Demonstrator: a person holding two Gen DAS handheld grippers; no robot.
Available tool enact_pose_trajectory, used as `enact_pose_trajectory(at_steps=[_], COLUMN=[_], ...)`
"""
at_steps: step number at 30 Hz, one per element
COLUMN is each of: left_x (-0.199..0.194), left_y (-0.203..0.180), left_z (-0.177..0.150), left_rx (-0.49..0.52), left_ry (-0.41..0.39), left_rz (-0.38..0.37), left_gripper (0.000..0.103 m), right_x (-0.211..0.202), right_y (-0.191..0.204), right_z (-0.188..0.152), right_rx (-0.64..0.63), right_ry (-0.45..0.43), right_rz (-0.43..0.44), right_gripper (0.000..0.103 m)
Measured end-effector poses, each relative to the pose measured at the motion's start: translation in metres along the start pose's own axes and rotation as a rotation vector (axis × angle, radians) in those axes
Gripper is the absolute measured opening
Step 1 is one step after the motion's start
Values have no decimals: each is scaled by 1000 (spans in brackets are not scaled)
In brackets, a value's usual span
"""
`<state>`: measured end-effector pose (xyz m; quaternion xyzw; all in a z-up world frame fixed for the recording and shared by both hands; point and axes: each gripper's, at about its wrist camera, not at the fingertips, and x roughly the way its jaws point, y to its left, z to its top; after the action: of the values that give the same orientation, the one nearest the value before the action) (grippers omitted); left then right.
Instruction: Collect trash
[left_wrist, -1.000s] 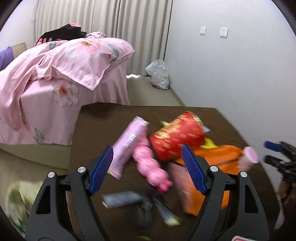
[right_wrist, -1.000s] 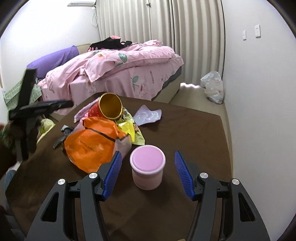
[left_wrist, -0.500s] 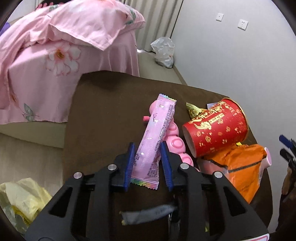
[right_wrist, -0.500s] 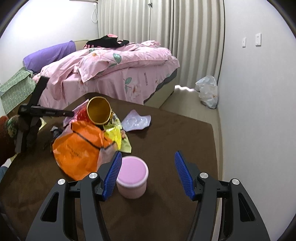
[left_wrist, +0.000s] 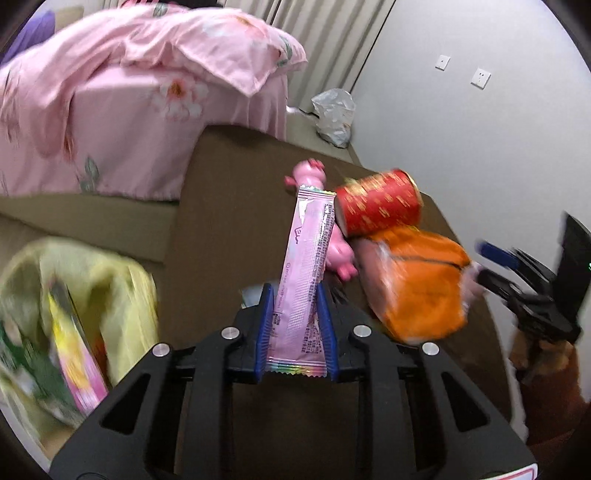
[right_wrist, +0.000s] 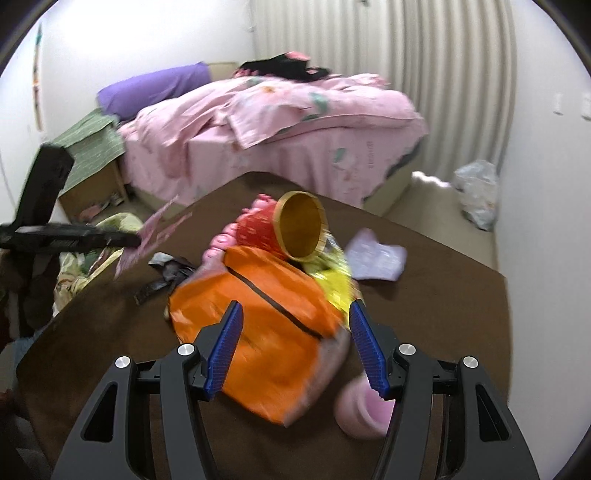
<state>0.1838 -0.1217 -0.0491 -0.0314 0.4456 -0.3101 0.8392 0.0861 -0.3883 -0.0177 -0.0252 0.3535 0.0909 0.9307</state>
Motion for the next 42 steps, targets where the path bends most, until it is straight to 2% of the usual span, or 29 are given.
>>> enact_pose_trajectory(at_steps=[2, 6, 10, 15, 17, 18, 22, 25, 29, 34, 35, 36, 38, 39, 42], left_x=[-5, -14, -16, -24, -25, -25, -25, -27, -37, -49, -52, -53, -57, -58, -58], left_y=[-5, -17, -9, 3, 8, 10, 12, 12, 17, 19, 19, 19, 19, 19, 20], left_z=[-15, -44, -57, -59, -59, -60, -65, -67, -69, -70, -70, -70, -69, -69, -70], left_rx=[-3, 58, 22, -17, -35, -44, -61, -64, -83, -93, -90, -89, -96, -101, -107], left_ry=[15, 16, 35, 14, 9, 5, 6, 2, -18, -38, -45, -48, -56, -59, -61], left_rz=[-16, 65, 72, 69, 62, 62, 55, 50, 58, 44, 42, 41, 28, 21, 12], left_gripper=[23, 23, 28, 48, 53, 54, 57, 60, 61, 65, 66, 67, 67, 67, 67], right_x=[15, 39, 47, 25, 11, 6, -17, -20, -8, 26, 31, 33, 28, 22, -13], right_y=[3, 5, 7, 22, 35, 40, 55, 52, 51, 52, 53, 55, 62, 64, 63], right_z=[10, 21, 14, -18, -33, -37, -49, -51, -44, -40, -40, -40, -39, -37, -29], right_rx=[-15, -27, -17, 42, 50, 42, 1, 33, 46, 31, 23, 16, -21, -28, -11], right_ry=[17, 65, 121, 176, 196, 197, 162, 144, 115, 127, 133, 134, 128, 115, 40], right_rz=[12, 29, 36, 148, 222, 230, 187, 201, 194, 163, 161, 154, 160, 172, 191], right_gripper=[56, 56, 56, 56, 56, 56, 56, 56, 56, 56, 52, 40, 24, 19, 13])
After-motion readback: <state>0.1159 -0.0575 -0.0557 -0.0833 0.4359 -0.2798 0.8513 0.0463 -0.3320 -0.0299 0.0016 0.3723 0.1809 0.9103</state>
